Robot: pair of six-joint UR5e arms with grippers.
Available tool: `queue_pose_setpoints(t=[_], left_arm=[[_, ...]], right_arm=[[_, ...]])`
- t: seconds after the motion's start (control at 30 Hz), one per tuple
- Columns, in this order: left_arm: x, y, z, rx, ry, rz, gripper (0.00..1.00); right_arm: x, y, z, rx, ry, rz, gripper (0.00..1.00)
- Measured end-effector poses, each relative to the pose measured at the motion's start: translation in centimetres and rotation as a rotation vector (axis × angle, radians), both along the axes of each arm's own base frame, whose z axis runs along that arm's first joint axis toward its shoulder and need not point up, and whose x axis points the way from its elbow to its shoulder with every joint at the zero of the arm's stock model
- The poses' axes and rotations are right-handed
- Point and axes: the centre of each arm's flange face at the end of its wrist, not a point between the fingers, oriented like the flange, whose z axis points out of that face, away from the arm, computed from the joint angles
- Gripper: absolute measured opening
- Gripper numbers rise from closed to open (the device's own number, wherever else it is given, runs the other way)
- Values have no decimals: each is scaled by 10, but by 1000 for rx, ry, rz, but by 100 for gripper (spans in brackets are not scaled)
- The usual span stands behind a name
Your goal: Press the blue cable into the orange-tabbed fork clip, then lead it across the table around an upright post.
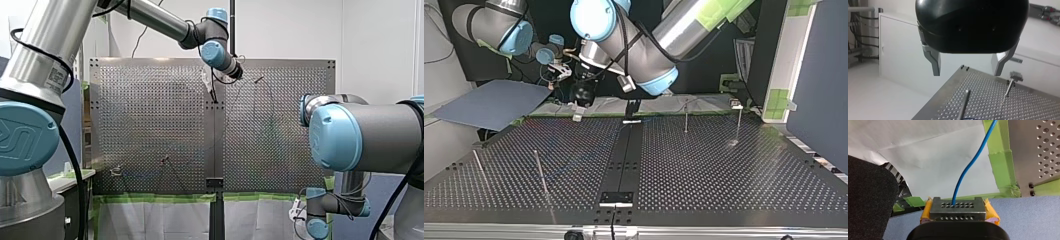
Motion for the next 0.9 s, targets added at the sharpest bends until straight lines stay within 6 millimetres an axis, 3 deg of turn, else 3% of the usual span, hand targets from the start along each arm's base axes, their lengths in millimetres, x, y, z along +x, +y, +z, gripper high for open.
queue_pose_setpoints(t=[0.9], left_arm=[[-18, 12, -87, 3, -1, -53, 100]], right_arm=[[2, 1, -1, -1, 1, 5, 0]])
